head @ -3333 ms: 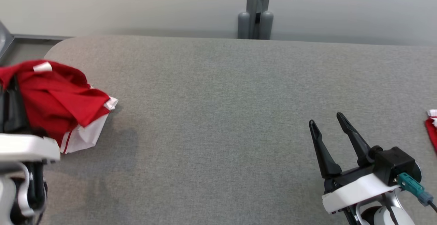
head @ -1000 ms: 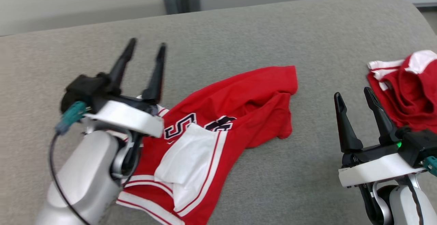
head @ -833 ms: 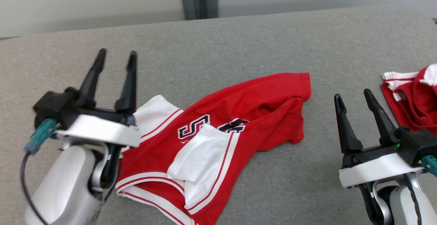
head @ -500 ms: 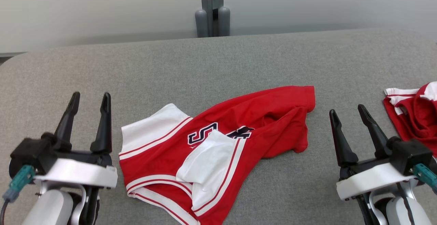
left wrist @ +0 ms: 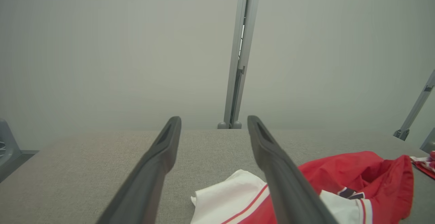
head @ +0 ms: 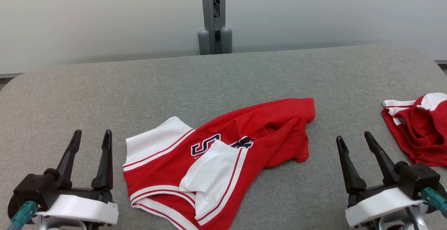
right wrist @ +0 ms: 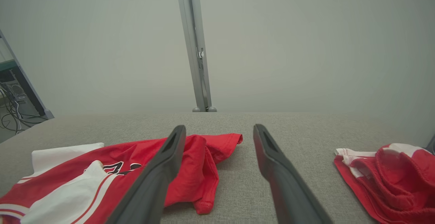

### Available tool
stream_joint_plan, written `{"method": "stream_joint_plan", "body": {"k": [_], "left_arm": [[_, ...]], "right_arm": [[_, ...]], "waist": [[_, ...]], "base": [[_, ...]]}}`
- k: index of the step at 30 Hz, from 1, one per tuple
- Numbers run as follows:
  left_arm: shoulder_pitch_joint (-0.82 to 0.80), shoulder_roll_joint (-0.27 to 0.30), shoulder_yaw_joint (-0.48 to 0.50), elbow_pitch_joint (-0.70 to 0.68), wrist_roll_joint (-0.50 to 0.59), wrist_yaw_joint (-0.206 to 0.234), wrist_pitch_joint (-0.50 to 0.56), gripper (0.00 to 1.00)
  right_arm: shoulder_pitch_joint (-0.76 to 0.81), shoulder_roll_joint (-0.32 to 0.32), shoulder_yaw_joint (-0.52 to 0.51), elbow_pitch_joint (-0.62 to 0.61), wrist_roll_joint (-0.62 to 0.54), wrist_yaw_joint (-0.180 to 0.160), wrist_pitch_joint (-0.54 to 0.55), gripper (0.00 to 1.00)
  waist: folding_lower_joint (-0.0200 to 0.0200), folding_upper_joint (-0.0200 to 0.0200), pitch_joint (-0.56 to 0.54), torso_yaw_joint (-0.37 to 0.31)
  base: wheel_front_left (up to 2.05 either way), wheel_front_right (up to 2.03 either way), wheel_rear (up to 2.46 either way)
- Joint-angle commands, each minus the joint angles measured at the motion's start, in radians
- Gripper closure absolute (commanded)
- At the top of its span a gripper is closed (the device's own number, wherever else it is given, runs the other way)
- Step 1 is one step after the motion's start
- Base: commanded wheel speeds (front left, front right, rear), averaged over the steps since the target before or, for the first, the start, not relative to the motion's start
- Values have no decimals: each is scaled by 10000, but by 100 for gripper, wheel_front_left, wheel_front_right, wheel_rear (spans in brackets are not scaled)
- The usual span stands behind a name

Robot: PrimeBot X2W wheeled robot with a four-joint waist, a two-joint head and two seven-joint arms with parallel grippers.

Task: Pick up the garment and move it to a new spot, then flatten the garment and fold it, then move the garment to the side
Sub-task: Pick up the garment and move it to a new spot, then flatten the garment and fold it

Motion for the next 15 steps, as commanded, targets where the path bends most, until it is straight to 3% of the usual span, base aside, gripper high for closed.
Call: {"method": "stream_joint_plan", "body": {"k": [1, 15], "left_arm": [[137, 61, 41, -70, -29, 85, 54, 0], [102, 141, 0, -193, -91, 183, 182, 0]], "right_arm": [[84, -58, -30, -46, 54, -3, 36, 0], [92, -58, -52, -222, 119, -3, 79, 0]], "waist": [[0, -1, -3, 0], [0, -1, 53, 60]], "base": [[0, 0, 0], [0, 0, 0]]}}
